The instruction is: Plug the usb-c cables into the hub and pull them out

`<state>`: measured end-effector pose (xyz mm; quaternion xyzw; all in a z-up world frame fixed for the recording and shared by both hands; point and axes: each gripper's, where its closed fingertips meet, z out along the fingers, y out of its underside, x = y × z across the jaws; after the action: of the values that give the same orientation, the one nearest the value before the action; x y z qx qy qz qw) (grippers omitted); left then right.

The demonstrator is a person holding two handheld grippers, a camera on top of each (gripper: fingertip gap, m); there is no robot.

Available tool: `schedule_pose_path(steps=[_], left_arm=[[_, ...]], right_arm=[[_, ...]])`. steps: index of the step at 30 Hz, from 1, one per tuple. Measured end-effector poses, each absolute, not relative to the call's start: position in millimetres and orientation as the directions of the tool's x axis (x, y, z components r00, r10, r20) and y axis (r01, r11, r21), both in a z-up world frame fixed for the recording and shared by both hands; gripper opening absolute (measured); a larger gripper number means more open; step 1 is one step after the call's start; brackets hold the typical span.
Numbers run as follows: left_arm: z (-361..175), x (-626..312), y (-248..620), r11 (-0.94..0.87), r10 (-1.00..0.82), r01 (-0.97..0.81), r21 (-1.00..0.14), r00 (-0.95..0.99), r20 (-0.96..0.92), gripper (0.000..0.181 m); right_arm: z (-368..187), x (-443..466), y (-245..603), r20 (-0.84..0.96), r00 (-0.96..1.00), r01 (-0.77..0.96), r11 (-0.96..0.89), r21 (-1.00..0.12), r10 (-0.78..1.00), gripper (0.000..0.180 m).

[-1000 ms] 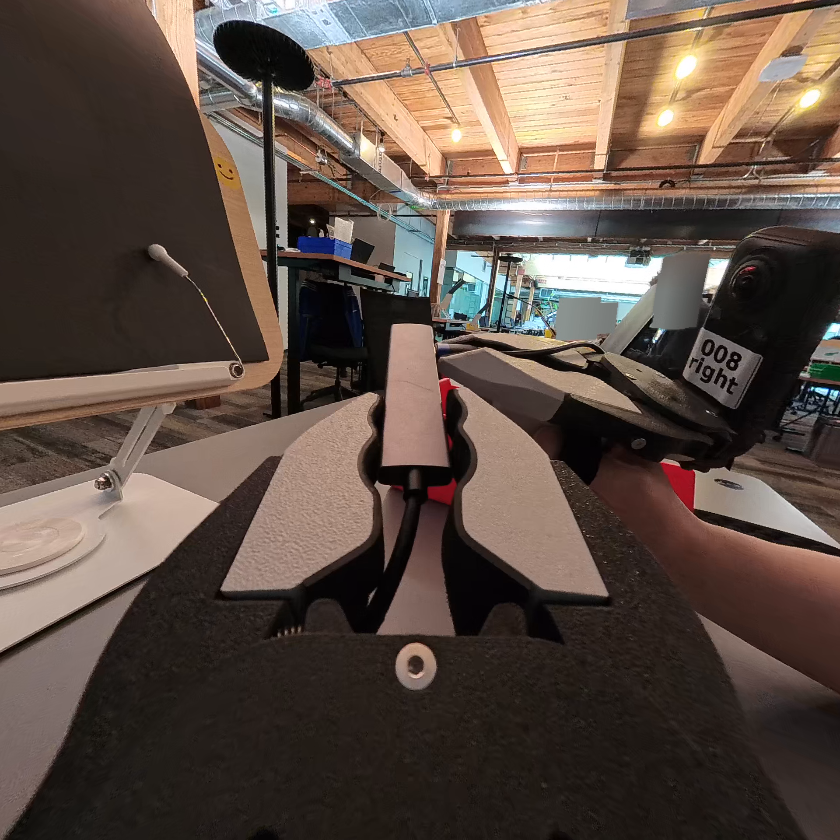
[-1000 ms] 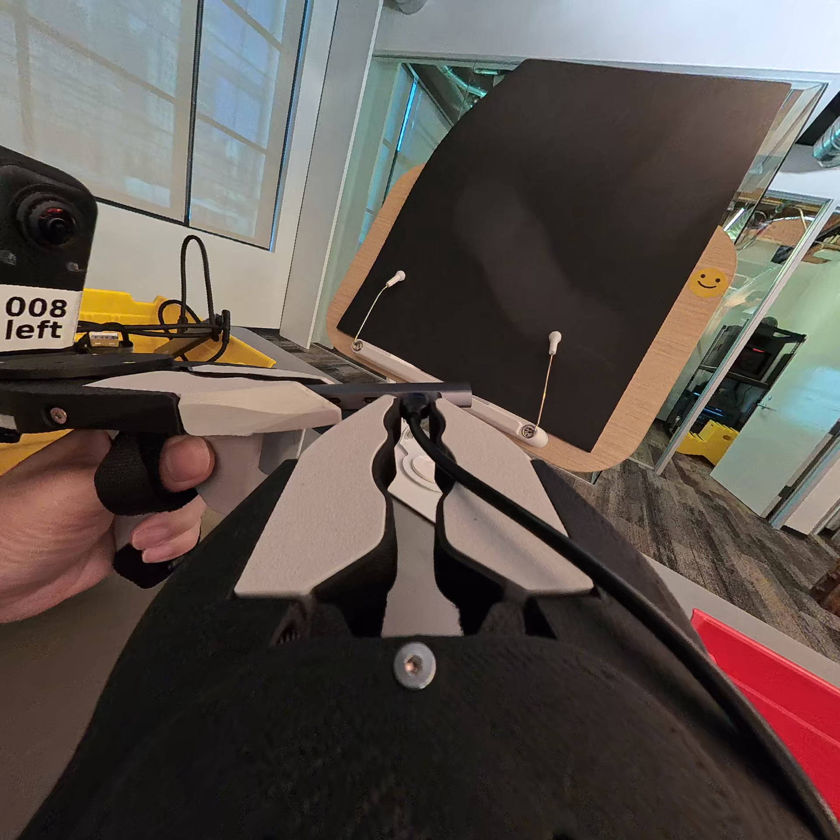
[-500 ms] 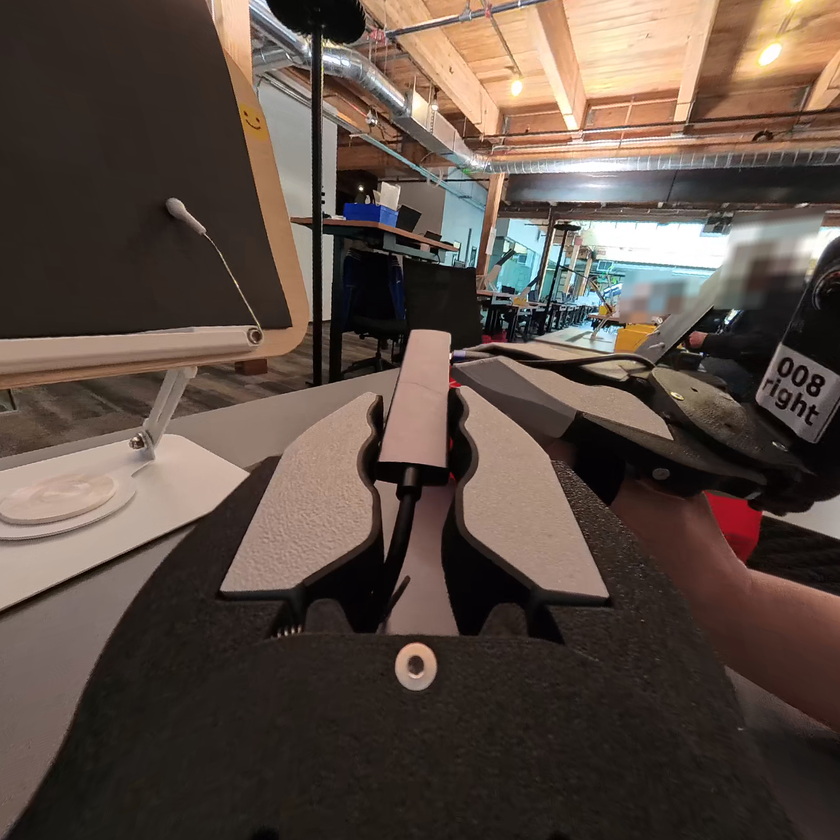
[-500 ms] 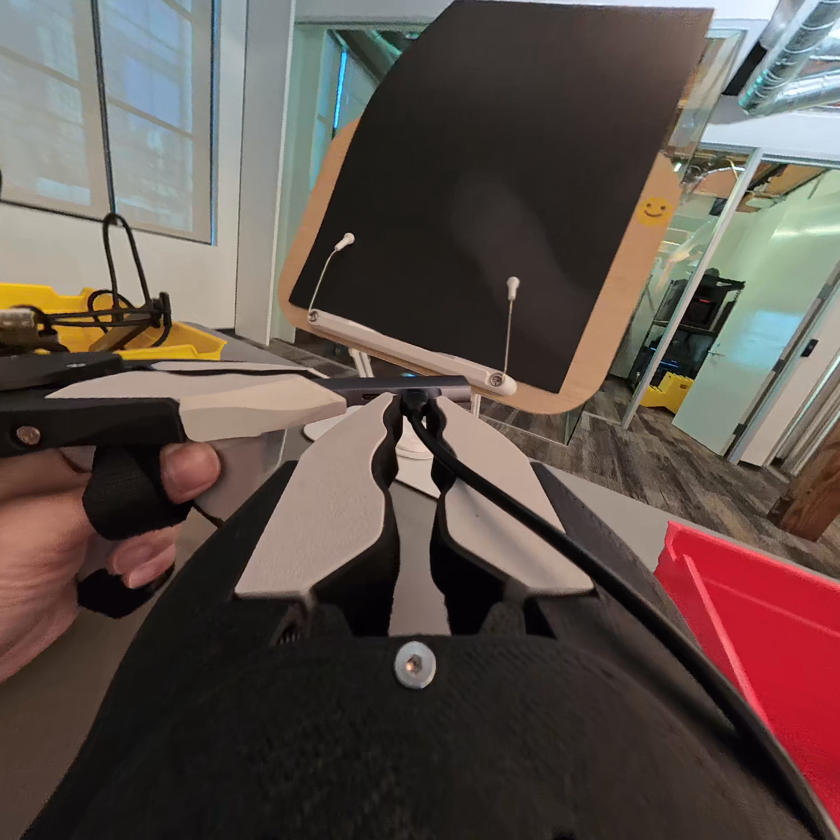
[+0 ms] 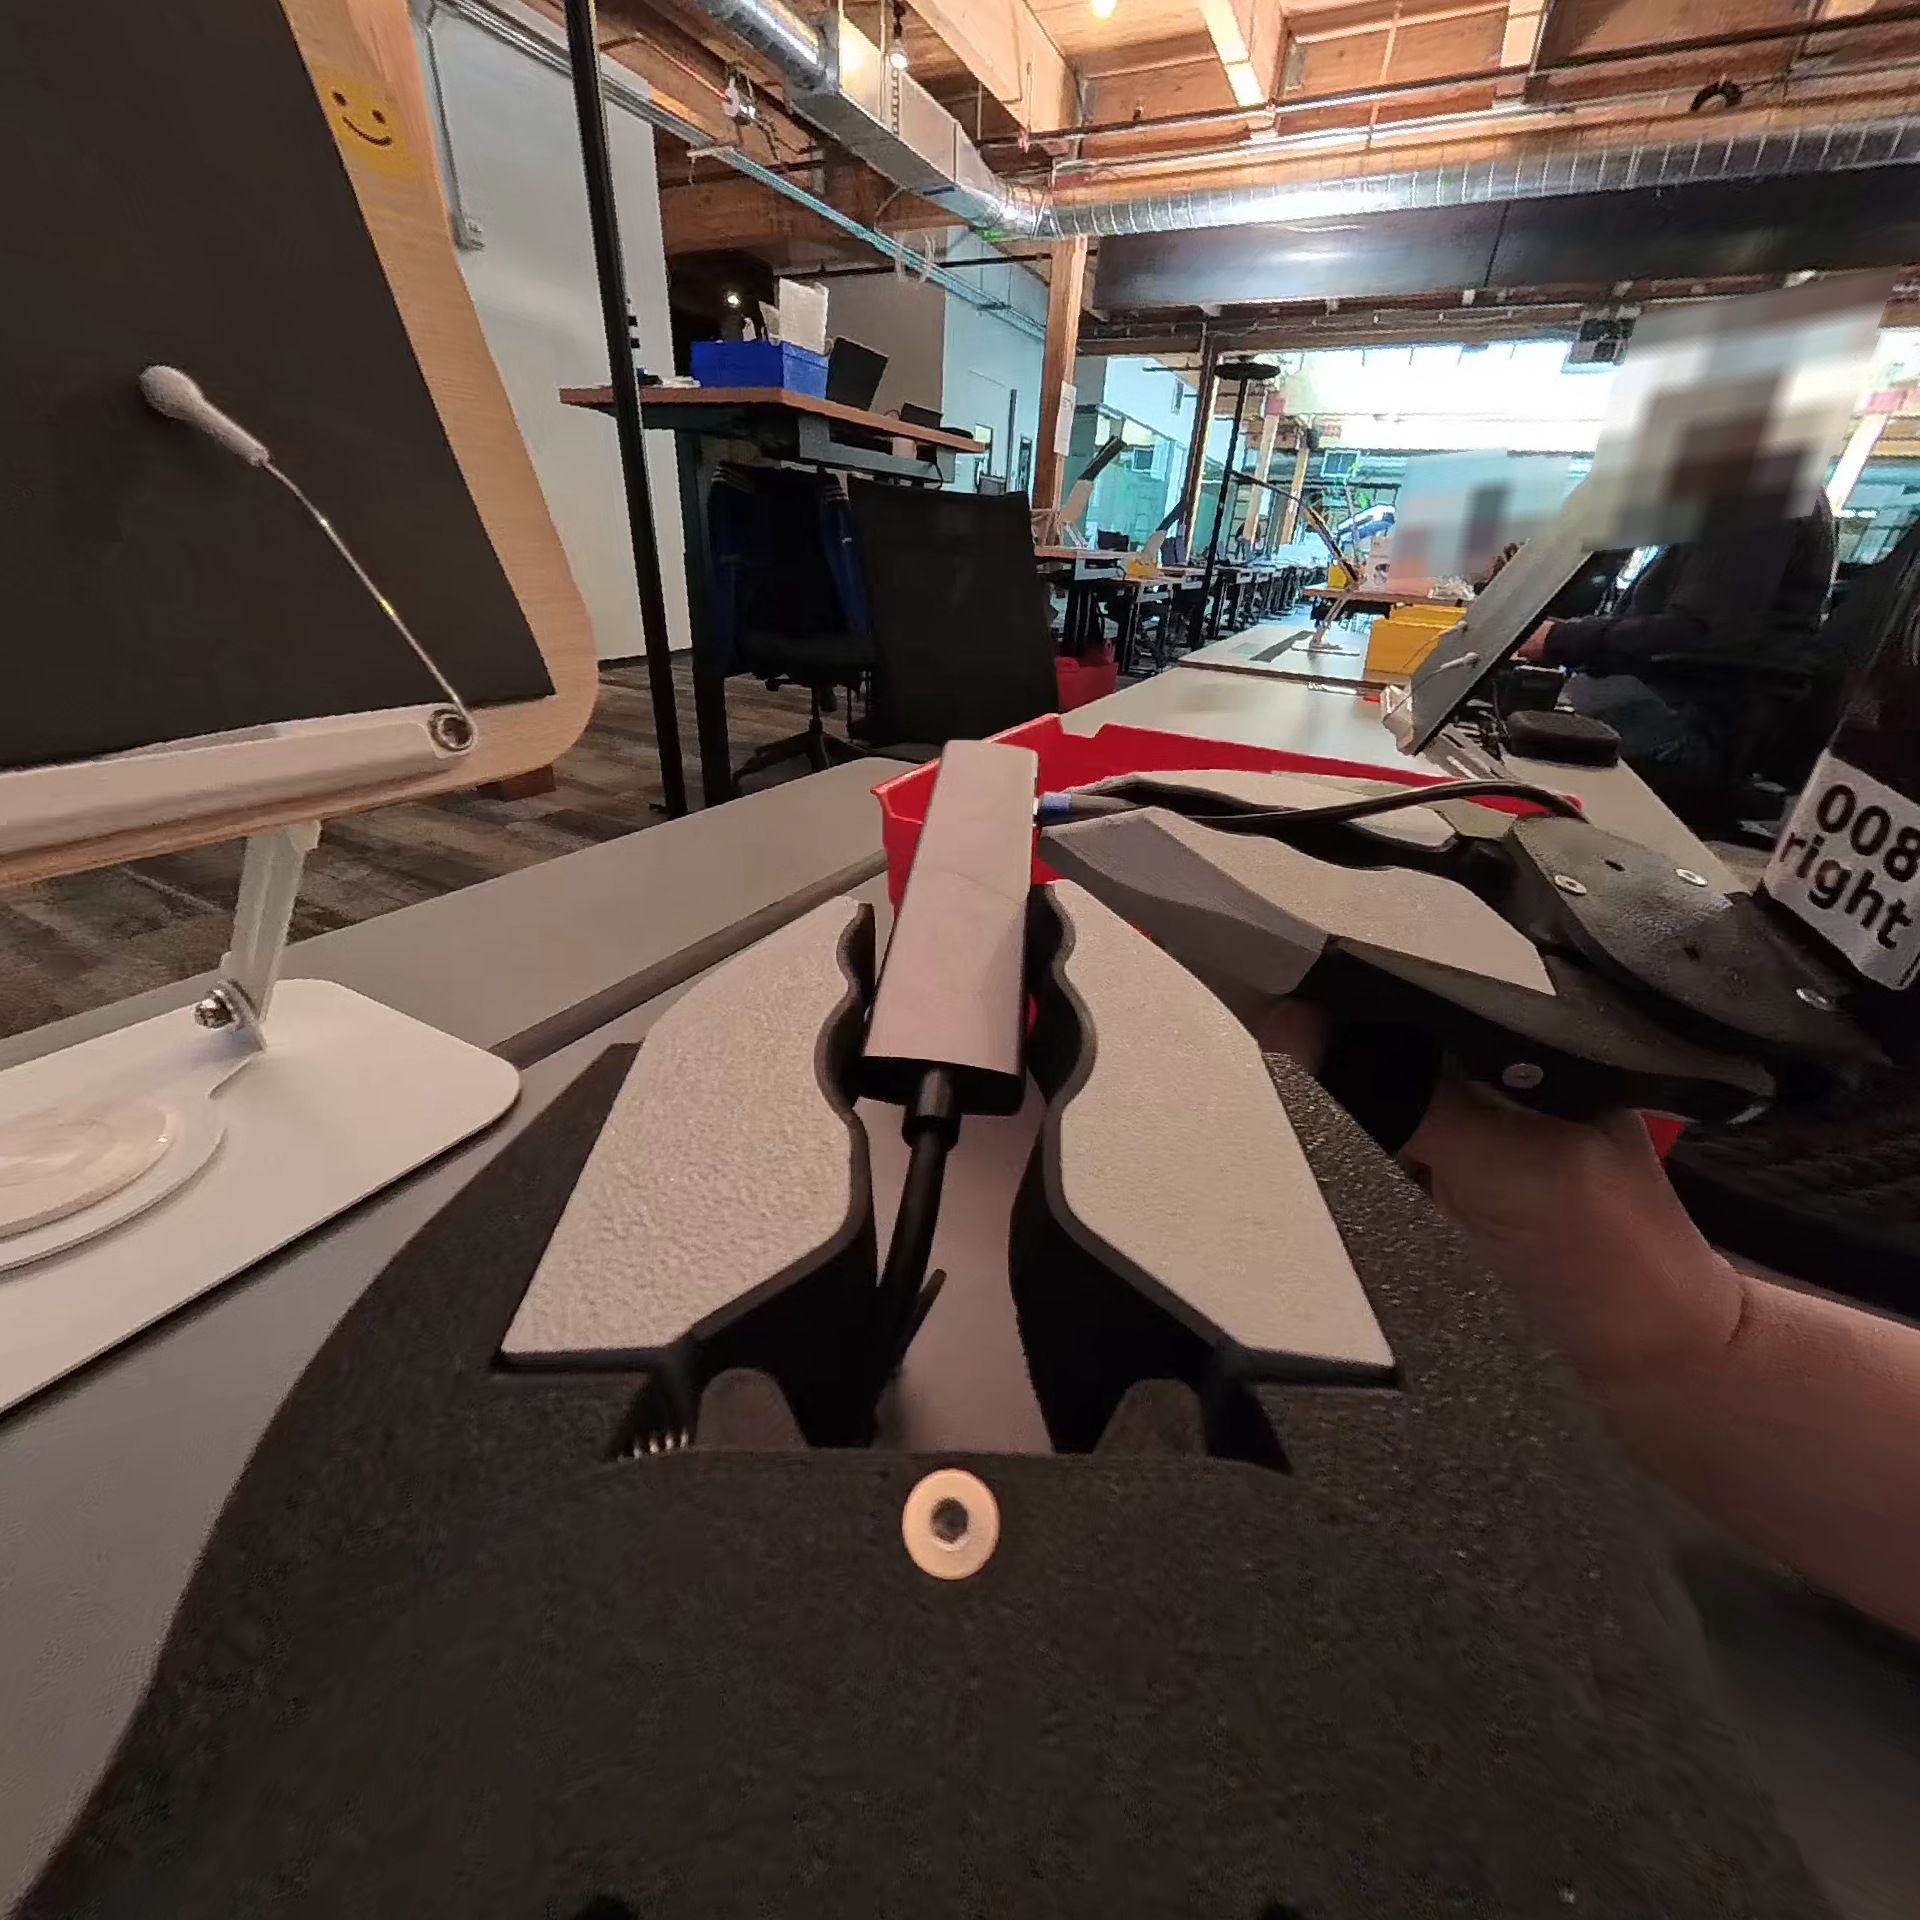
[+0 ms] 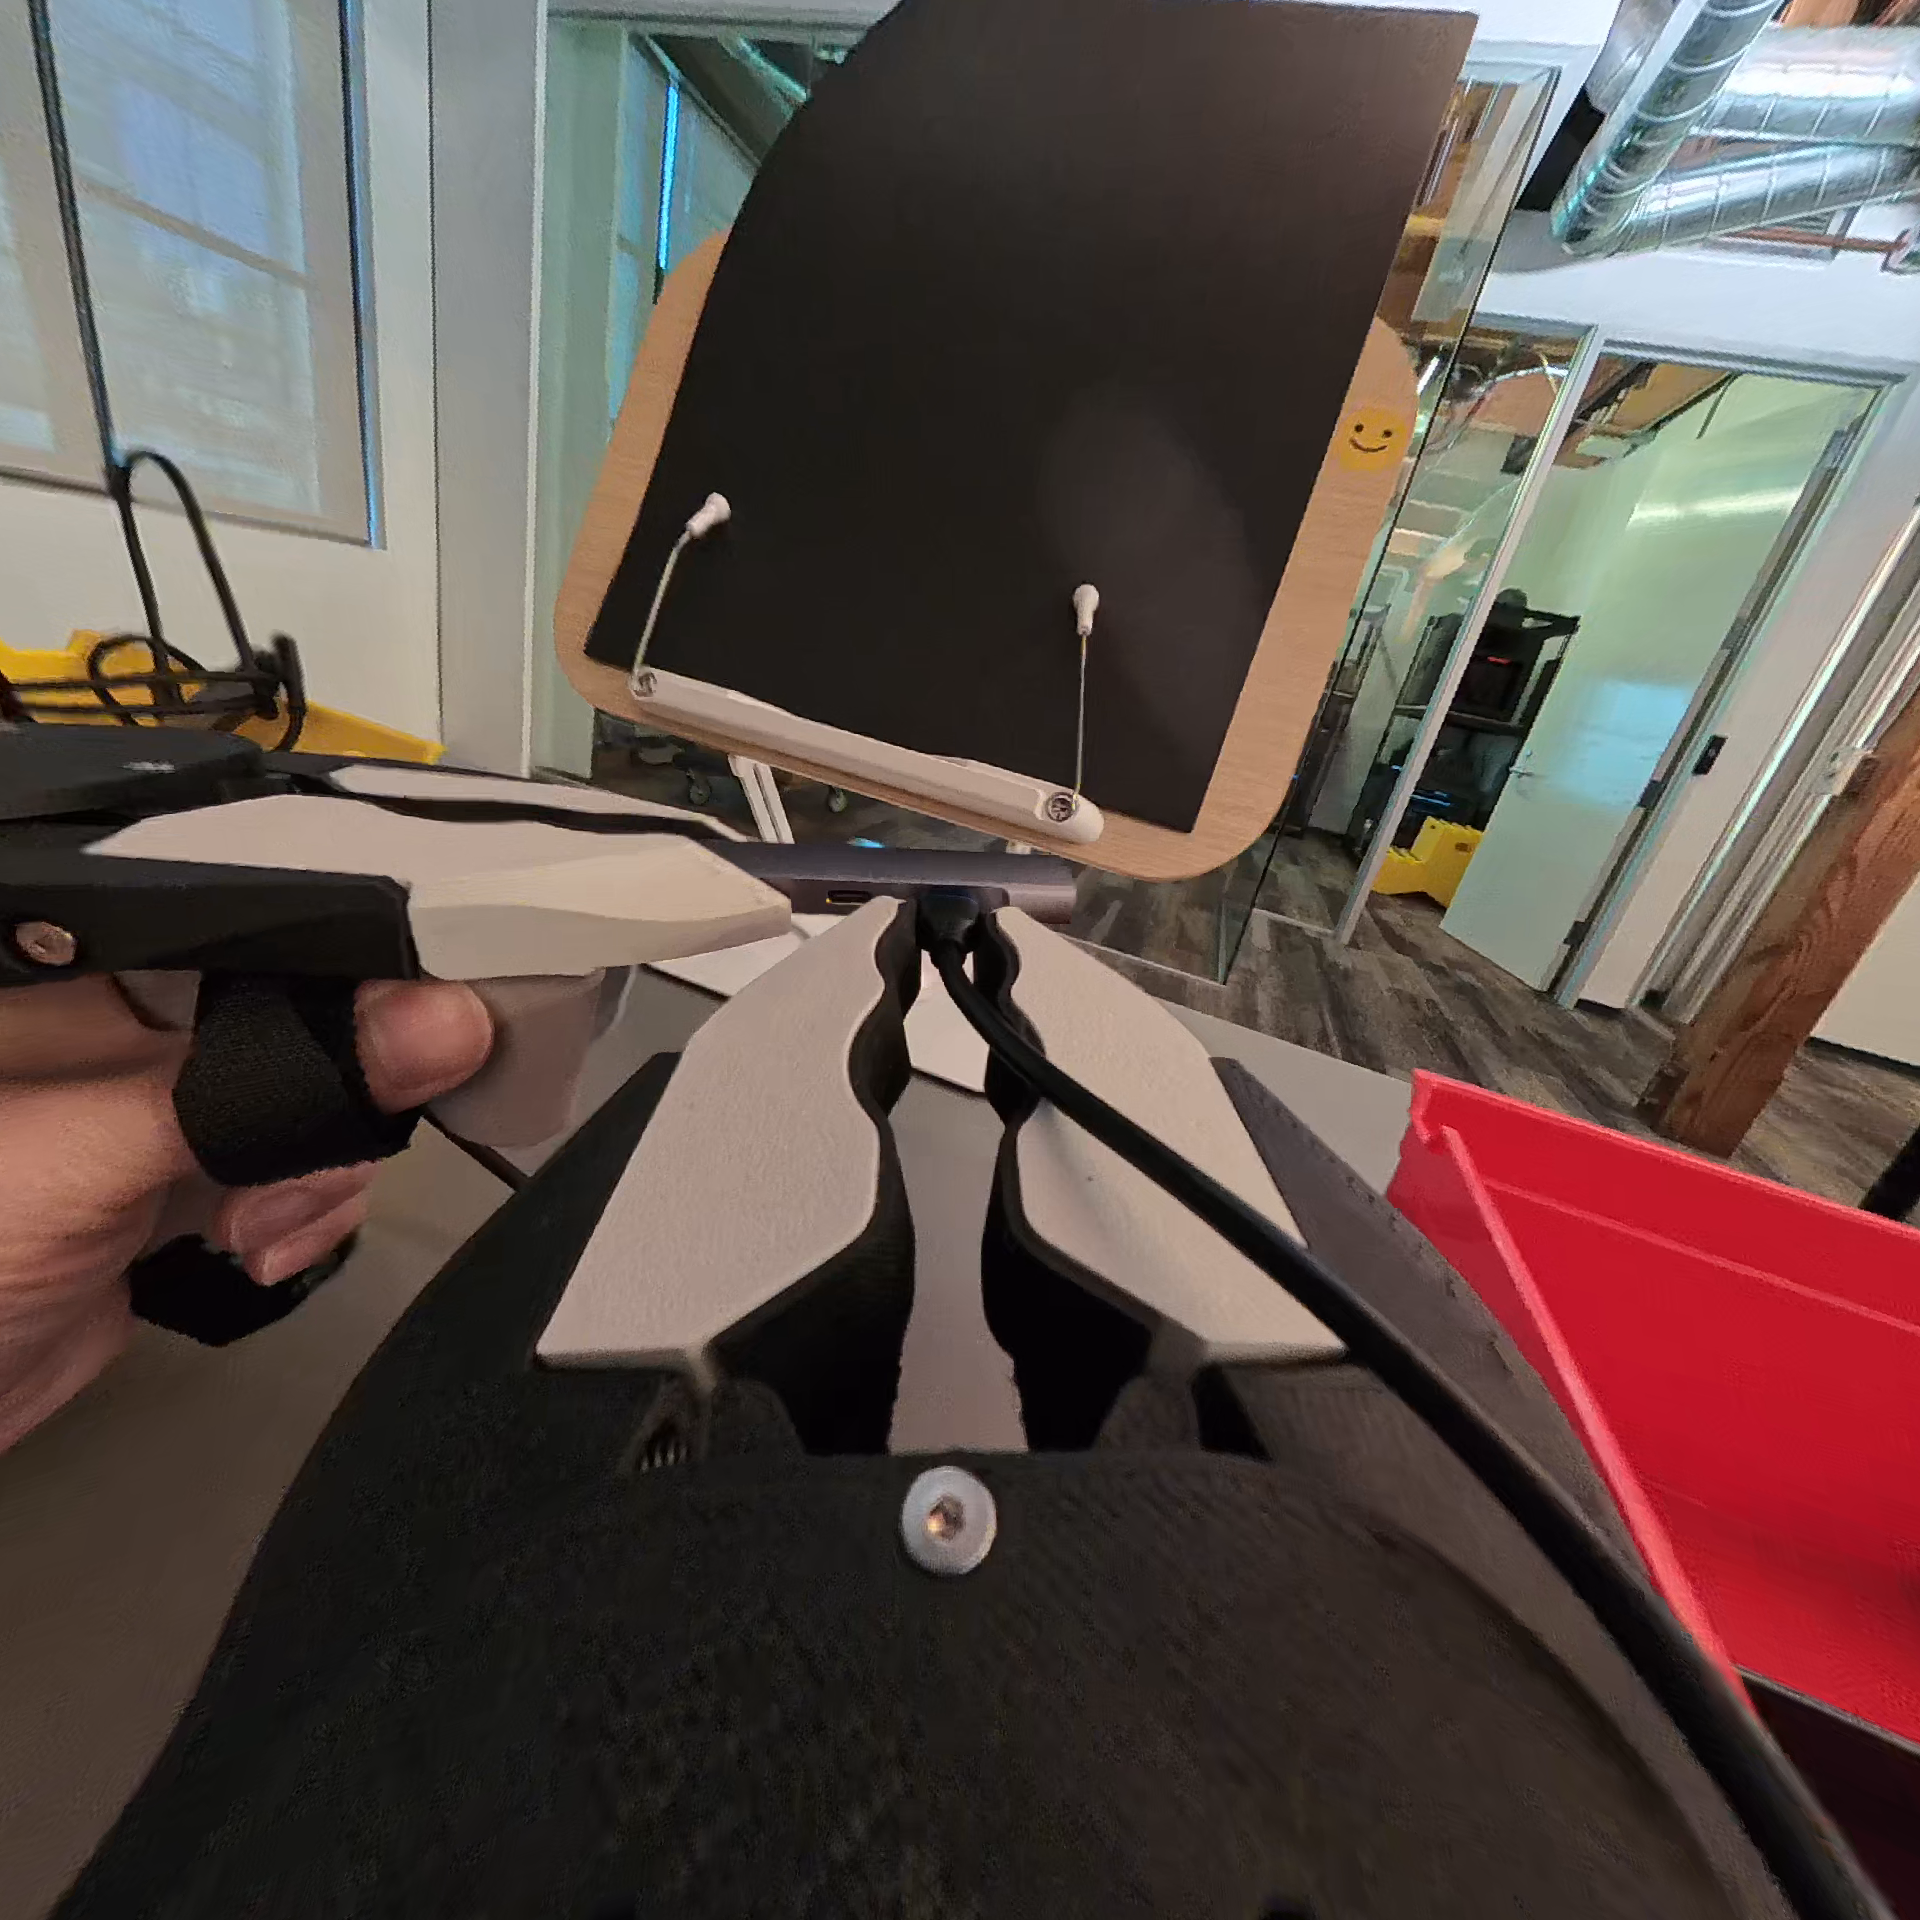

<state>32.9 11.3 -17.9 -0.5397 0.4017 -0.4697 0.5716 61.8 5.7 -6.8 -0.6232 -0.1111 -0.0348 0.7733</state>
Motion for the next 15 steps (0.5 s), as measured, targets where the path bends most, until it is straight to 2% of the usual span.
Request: schedule_pose_path(steps=[3, 12, 15], left_arm=[[-18.1, 34.2, 9.8, -0.037, -0.968, 0.095, -0.995, 0.244, 0.059, 0.027], [-11.2, 34.4, -1.5, -0.014, -0.975, 0.104, -0.994, 0.22, 0.036, 0.027], [-12.3, 37.6, -5.1, -0.025, -0.979, 0.113, -0.993, 0.197, 0.047, 0.027]], right_arm=[[-7.7, 63.3, 4.1, 0.277, 0.96, 0.266, 0.202, -0.943, 0.03, 0.012], [-0.9, 62.2, -8.5, 0.152, 0.976, 0.111, 0.243, -0.964, 0.154, 0.011], [-2.9, 65.3, -12.1, 0.157, 0.971, 0.113, 0.238, -0.965, 0.178, 0.011]])
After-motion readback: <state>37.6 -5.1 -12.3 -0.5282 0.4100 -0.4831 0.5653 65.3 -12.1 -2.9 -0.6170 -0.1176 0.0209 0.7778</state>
